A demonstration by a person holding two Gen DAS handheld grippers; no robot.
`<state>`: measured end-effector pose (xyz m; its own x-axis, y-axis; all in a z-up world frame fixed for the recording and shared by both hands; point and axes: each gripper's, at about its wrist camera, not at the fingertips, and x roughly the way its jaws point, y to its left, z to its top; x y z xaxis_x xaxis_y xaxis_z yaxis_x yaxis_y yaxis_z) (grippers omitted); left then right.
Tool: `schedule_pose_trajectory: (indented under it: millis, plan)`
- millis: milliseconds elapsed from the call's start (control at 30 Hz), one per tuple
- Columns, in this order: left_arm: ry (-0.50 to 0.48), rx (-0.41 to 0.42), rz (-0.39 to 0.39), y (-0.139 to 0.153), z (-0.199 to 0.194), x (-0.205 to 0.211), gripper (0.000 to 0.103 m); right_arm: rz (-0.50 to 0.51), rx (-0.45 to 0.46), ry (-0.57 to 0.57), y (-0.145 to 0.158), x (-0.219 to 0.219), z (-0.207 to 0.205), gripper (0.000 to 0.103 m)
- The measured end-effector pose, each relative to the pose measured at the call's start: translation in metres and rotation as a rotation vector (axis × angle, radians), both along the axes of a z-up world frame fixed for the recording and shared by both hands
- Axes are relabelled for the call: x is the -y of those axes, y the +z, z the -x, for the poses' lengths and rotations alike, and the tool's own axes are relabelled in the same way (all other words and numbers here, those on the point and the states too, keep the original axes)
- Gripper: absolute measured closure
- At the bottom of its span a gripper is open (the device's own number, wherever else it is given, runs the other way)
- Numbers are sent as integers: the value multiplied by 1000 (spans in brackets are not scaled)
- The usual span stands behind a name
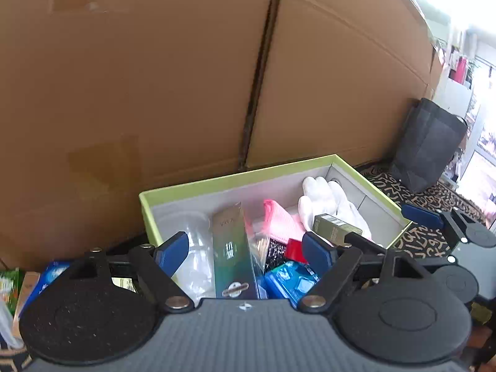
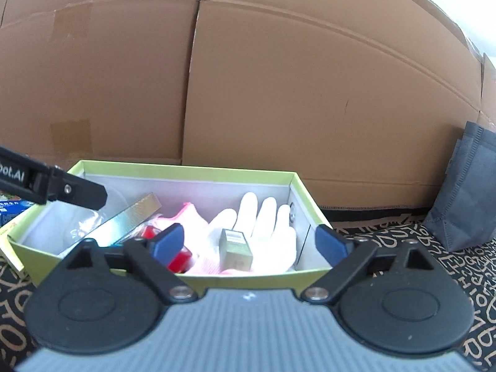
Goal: Organize objects
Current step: 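Move both tools back over the pile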
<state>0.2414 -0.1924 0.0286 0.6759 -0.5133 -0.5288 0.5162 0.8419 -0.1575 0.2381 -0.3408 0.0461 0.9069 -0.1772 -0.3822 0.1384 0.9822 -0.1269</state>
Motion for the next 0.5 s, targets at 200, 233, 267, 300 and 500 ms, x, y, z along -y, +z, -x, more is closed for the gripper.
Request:
schedule_pose_trajectory:
  millis: [200,233,267,300,500]
  plan:
    - [8,26,9,10,19,-16,19,4,41,12,18,-4,8,0]
    - [7,32,12,12,22,-17,18,6,50,20,22,-8,13,0]
    - [5,37,15,14,25,-18,18,8,58,25,26,-11,16,0]
    - [4,41,18,16,28,-20,18,12,64,29,29,-14,19,0]
    - [26,62,65,26,47,-38,13,47,95,59,46,-34,35,0]
